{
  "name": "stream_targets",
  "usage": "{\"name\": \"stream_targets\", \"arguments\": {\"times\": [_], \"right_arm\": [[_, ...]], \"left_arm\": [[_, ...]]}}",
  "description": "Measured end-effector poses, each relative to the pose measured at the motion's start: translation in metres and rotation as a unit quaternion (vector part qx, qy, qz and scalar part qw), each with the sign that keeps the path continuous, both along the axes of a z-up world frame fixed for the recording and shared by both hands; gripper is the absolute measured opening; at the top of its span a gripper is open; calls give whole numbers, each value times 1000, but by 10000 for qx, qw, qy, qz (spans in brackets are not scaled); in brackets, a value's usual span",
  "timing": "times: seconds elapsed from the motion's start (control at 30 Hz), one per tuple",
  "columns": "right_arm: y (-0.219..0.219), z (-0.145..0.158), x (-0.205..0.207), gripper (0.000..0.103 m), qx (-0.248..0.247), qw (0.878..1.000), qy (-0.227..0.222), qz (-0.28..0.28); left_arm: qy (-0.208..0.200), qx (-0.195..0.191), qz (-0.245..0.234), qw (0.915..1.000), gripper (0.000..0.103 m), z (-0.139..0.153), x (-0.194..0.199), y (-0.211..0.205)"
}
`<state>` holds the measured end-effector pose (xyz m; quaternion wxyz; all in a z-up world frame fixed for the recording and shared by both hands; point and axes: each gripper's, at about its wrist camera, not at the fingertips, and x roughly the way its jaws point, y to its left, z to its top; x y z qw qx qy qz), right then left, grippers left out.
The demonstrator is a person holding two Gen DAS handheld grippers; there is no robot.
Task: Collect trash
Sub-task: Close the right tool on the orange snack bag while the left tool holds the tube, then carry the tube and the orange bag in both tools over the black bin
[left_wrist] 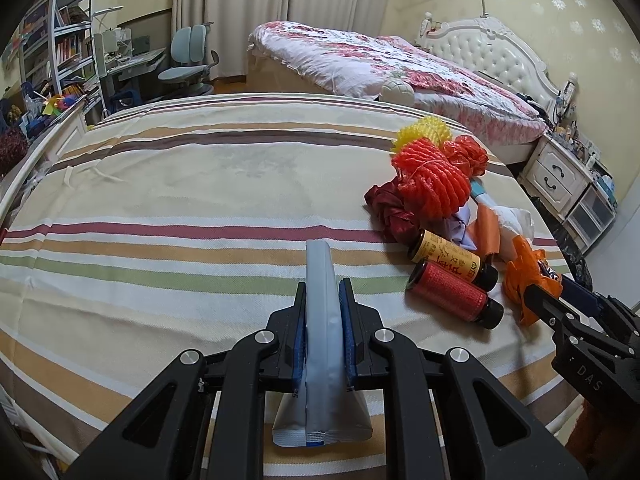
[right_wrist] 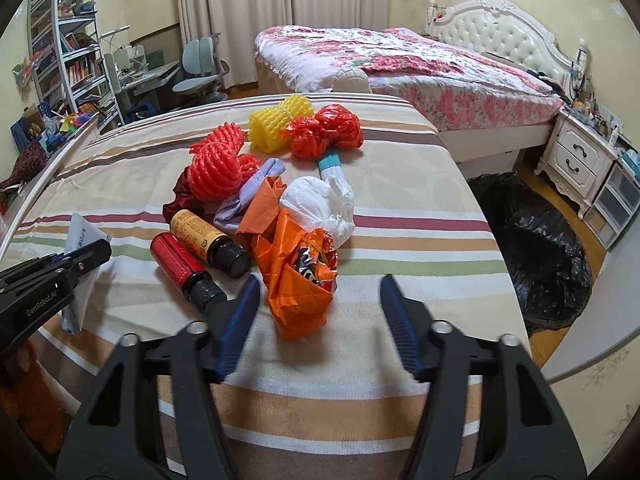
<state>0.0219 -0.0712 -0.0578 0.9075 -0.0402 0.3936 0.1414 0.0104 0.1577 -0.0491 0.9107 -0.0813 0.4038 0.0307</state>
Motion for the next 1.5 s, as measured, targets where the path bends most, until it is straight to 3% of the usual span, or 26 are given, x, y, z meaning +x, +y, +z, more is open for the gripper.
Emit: {"name": "stream_targets", "arguments": {"times": [0.07,0.53,0.83,1.17,1.5], "right_arm": [[-1,-1,-1,30,128,9999,56,67],[-7,13,-18,29,250,9995,-160,124],[-40,37,-20,29,328,9978,-521,-248],[-119,46,16,29,7,9877,-829,-1324],[-192,22,61,29,21,9768,-638,-2044]], "left_arm": [[7,-9,-12,10000,16,0,1,-1],[-155,-9,-205,9997,16,12,-4,-14],[-373,-80,-479,9981,16,33,-2,-36],[-674,-113,-1290,9893,16,51,39,-114],[-826,-38,-2025,9758,16,47,95,-208]]}}
